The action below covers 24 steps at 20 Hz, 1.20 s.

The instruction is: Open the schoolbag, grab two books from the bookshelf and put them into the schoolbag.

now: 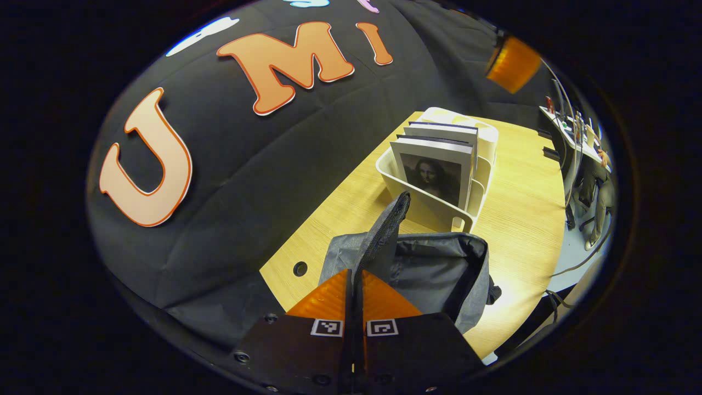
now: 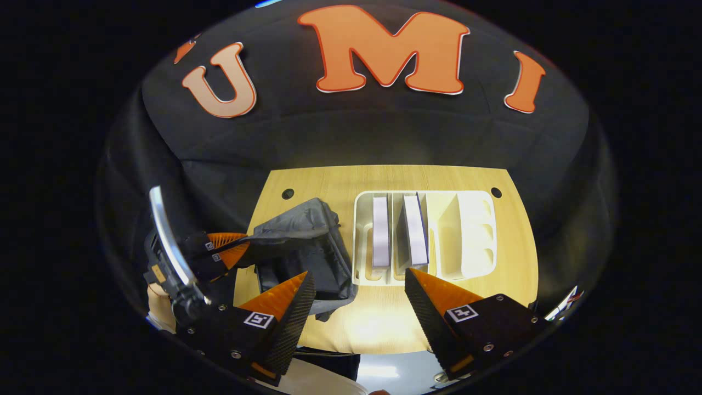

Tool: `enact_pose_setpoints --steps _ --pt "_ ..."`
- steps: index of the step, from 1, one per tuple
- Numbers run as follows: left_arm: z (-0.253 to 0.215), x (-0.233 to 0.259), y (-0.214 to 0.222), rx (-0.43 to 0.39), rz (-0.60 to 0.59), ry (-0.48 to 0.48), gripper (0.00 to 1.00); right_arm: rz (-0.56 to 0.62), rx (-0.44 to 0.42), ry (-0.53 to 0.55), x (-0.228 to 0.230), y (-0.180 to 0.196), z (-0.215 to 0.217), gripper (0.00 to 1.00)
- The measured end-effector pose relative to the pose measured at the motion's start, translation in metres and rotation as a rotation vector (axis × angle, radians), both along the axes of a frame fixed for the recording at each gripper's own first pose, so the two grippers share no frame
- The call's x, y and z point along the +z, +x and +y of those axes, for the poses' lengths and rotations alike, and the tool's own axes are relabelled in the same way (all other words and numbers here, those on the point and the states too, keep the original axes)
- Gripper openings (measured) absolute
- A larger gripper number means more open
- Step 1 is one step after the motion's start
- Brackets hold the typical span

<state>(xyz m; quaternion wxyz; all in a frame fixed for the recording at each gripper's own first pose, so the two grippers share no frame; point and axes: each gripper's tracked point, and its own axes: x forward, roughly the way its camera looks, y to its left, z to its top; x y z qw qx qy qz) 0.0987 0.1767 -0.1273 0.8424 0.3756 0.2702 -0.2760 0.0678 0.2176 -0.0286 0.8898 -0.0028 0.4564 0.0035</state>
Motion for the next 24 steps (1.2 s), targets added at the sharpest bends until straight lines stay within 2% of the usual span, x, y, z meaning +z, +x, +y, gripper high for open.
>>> enact_pose_setpoints --steps 3,6,10,11,12,21,23,24 --pt "0.003 0.003 0.002 0.017 0.002 0.011 0.02 0.106 0.016 -0.006 -0.022 0.033 0.003 0.99" --pt "0.005 0.005 0.003 0.043 0.019 -0.002 0.02 0.203 0.031 -0.057 -0.056 0.058 -0.008 0.99" --pt "0.007 0.0 0.005 0.071 0.035 -0.008 0.02 0.277 0.037 -0.086 -0.09 0.084 -0.019 0.99" --pt "0.006 -0.001 0.006 0.075 0.037 -0.006 0.07 0.292 0.039 -0.082 -0.094 0.085 -0.019 0.99" --pt "0.006 -0.002 0.007 0.078 0.039 -0.003 0.02 0.307 0.042 -0.074 -0.1 0.088 -0.018 0.99" --pt "0.007 -0.007 0.012 0.102 0.063 0.018 0.02 0.398 0.059 -0.07 -0.149 0.104 -0.021 0.99" --pt "0.006 -0.01 0.013 0.108 0.071 0.018 0.01 0.408 0.045 -0.073 -0.158 0.11 -0.023 0.93" --pt "0.005 -0.01 0.014 0.111 0.075 0.018 0.02 0.417 0.039 -0.064 -0.162 0.112 -0.025 0.84"
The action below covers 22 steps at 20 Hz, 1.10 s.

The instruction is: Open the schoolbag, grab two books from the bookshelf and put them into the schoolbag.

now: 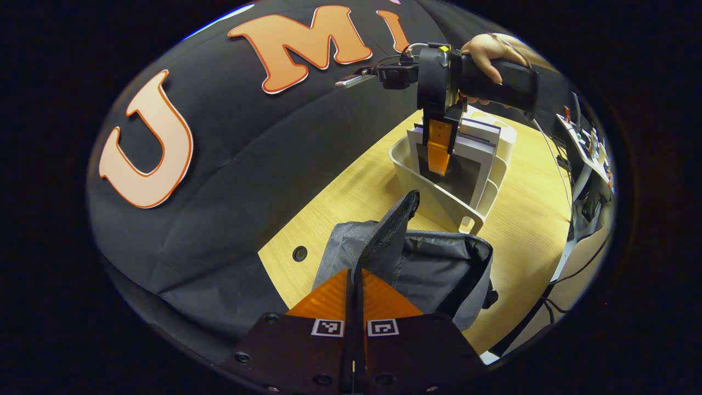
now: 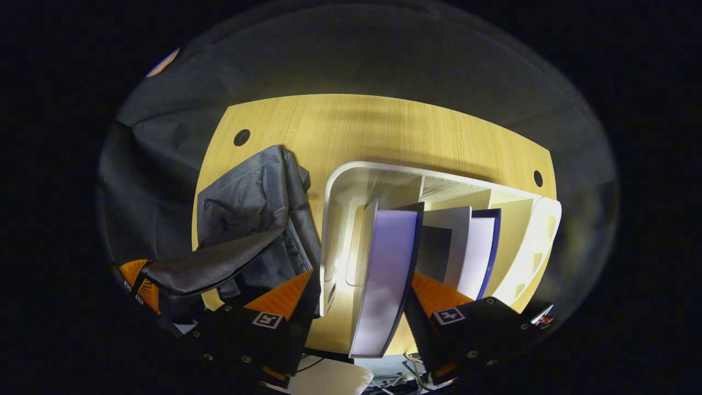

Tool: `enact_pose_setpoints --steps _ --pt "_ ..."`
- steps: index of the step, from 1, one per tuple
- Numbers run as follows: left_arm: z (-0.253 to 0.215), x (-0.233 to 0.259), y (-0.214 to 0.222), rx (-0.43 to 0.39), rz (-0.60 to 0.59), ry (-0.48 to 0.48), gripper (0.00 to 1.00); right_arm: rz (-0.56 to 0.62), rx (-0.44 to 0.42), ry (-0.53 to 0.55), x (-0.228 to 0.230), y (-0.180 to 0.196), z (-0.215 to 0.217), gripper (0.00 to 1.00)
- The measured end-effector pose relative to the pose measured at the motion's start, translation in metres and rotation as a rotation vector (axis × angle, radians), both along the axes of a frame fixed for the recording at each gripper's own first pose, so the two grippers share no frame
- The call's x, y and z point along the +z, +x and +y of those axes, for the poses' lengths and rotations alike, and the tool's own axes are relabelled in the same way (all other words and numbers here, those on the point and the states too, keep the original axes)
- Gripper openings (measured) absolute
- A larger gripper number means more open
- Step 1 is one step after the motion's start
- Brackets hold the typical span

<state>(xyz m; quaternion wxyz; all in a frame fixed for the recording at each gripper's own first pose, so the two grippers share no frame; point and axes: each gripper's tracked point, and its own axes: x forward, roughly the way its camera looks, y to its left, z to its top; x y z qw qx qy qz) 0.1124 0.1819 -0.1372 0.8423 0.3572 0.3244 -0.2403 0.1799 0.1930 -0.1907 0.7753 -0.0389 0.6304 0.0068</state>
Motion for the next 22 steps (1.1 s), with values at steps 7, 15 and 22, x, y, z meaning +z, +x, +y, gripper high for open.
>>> enact_pose_setpoints --steps 7,15,22 --pt "0.0 -0.006 -0.001 0.03 0.054 -0.012 0.02 -0.008 0.003 -0.02 -0.017 0.009 -0.008 0.41" --pt "0.001 -0.004 -0.001 -0.033 0.052 -0.023 0.02 -0.142 -0.103 -0.011 0.04 -0.005 -0.009 0.39" --pt "0.001 -0.004 0.0 -0.12 0.067 -0.02 0.01 -0.377 -0.175 0.048 0.15 -0.053 -0.01 0.38"
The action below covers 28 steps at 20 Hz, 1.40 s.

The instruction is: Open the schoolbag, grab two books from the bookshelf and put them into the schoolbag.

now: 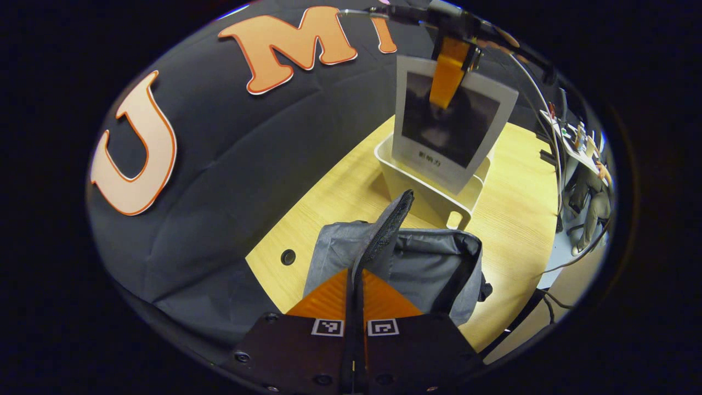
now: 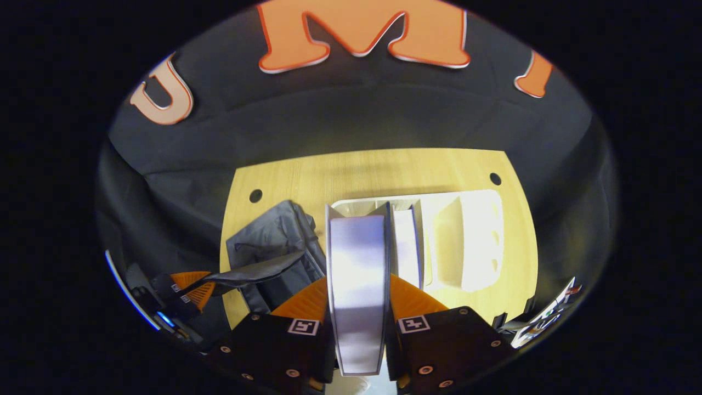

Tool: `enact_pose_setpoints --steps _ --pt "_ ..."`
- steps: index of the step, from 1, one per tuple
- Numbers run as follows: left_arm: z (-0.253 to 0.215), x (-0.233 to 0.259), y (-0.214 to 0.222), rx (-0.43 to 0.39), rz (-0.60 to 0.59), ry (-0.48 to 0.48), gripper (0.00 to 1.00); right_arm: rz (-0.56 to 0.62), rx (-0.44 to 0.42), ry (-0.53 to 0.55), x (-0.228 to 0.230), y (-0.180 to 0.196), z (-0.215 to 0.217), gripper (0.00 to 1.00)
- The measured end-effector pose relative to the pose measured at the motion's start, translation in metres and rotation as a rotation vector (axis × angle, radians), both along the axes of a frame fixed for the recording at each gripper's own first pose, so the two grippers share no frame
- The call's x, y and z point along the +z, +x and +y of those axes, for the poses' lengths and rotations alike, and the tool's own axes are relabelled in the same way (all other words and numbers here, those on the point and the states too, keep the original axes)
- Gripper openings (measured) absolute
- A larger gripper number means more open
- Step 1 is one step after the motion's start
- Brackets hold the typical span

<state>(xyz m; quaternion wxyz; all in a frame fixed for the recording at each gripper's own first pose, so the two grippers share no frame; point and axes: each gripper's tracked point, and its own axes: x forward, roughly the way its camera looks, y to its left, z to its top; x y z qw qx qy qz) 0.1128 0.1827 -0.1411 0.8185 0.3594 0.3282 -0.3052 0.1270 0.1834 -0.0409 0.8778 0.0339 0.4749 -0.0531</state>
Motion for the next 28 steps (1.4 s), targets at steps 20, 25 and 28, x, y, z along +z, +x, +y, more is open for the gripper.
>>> enact_pose_setpoints --steps 20,25,28 --pt "-0.016 -0.008 -0.003 -0.093 0.094 0.055 0.02 -0.428 -0.489 0.939 -0.107 -0.177 0.03 0.36" --pt "-0.025 0.001 -0.01 -0.145 0.088 0.083 0.02 -0.41 -0.56 1.17 -0.17 -0.135 0.09 0.36" --pt "-0.027 0.005 -0.015 -0.153 0.092 0.087 0.01 -0.362 -0.575 1.126 -0.206 -0.111 0.11 0.36"
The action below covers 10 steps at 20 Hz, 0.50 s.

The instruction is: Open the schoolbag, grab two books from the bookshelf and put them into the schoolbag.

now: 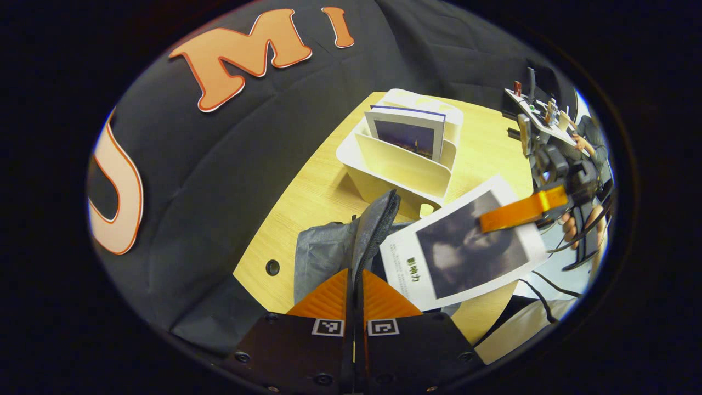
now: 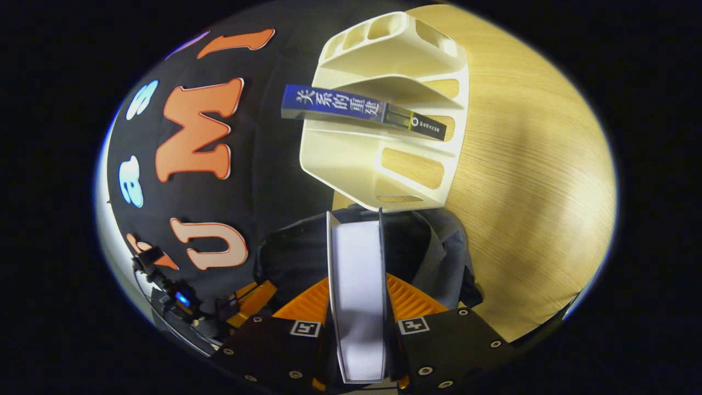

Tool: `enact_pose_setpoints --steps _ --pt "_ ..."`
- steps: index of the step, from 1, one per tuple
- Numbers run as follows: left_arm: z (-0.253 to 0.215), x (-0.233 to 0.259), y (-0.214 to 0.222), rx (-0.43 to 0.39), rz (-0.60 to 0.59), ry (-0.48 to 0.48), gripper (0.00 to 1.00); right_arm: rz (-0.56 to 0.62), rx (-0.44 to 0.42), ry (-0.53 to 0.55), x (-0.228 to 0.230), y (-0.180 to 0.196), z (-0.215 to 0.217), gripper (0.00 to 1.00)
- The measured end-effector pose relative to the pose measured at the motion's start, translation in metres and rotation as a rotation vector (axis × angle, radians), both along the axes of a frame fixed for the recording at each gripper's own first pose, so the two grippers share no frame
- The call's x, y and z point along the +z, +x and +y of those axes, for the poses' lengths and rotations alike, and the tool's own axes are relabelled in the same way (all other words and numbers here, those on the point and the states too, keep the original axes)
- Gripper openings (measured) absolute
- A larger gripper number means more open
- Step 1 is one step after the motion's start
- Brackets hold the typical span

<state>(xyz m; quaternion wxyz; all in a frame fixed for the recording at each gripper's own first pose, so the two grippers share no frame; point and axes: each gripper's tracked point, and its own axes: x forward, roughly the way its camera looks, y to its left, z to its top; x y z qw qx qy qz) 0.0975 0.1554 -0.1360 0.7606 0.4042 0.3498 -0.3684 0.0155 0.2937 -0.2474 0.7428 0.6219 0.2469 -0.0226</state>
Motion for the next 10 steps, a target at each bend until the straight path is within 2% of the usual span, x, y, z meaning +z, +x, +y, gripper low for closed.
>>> enact_pose_setpoints --steps 4,7,10 --pt "-0.004 0.002 -0.006 -0.004 0.019 -0.012 0.01 0.019 -0.007 0.026 -0.019 0.039 0.027 0.36" --pt "-0.004 0.001 -0.01 -0.017 0.018 -0.007 0.01 0.015 -0.074 -0.038 -0.027 0.064 0.04 0.36" --pt "-0.006 0.004 -0.018 -0.033 0.02 -0.007 0.01 -0.015 -0.129 -0.003 -0.023 0.086 0.054 0.36"
